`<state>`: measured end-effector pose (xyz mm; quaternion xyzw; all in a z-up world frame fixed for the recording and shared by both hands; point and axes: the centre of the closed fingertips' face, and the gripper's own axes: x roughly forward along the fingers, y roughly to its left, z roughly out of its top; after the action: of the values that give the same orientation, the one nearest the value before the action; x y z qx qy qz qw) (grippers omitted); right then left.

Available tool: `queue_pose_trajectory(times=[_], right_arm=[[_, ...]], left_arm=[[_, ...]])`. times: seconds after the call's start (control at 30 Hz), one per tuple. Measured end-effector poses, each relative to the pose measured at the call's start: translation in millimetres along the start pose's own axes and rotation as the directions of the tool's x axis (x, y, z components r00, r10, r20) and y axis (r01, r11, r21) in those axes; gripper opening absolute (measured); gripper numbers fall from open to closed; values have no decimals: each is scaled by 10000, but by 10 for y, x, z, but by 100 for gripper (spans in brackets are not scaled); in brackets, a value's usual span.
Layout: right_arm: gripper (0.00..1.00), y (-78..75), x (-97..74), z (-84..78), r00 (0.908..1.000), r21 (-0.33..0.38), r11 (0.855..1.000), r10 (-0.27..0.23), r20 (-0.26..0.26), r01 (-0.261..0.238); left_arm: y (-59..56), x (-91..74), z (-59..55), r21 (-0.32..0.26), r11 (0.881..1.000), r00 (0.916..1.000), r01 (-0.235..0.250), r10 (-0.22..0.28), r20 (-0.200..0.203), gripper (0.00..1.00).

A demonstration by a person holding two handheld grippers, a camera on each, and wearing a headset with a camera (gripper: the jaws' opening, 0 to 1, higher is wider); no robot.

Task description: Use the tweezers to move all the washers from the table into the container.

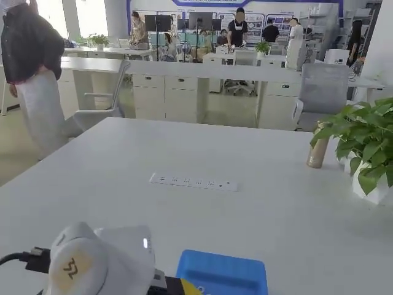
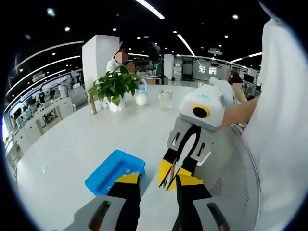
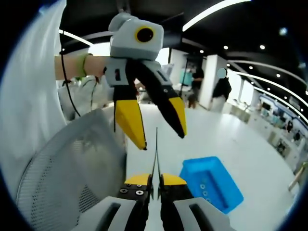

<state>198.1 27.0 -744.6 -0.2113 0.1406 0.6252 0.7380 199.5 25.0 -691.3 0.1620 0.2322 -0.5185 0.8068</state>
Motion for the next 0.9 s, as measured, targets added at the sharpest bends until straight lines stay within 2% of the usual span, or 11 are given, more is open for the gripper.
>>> queue_pose_trajectory(times=[0.17,0.27,0.33,0.5,0.67,0.77,0.9], right_arm=[[3,-20,-39,128,9997,-685,9974,221,43,-218],[3,-45,-44,115,9997,-859,9961,219,-54,-223],[3,-59,-50,106,9997,-895,9957,221,-76,-227],[3,-50,-56,71,9992,-1135,9932,229,-330,-265],[3,-33,-43,24,9981,-1265,9915,227,-565,-297],[3,-15,-37,9,9974,-1314,9907,272,-662,-357],[3,3,-32,-5,9967,-1365,9897,334,-743,-433]], left_arm=[[12,-61,63,37,10000,9998,-4,3,222,27],[17,-93,134,223,9997,9983,-56,43,575,26],[23,-108,153,192,9998,9977,-77,64,672,25],[-43,-102,157,460,9988,9977,168,-197,648,25],[-111,-80,193,403,9981,9963,472,-499,698,25],[-146,-63,195,621,9965,9965,568,-604,576,21],[-172,-43,205,781,9944,9948,717,-769,664,13]])
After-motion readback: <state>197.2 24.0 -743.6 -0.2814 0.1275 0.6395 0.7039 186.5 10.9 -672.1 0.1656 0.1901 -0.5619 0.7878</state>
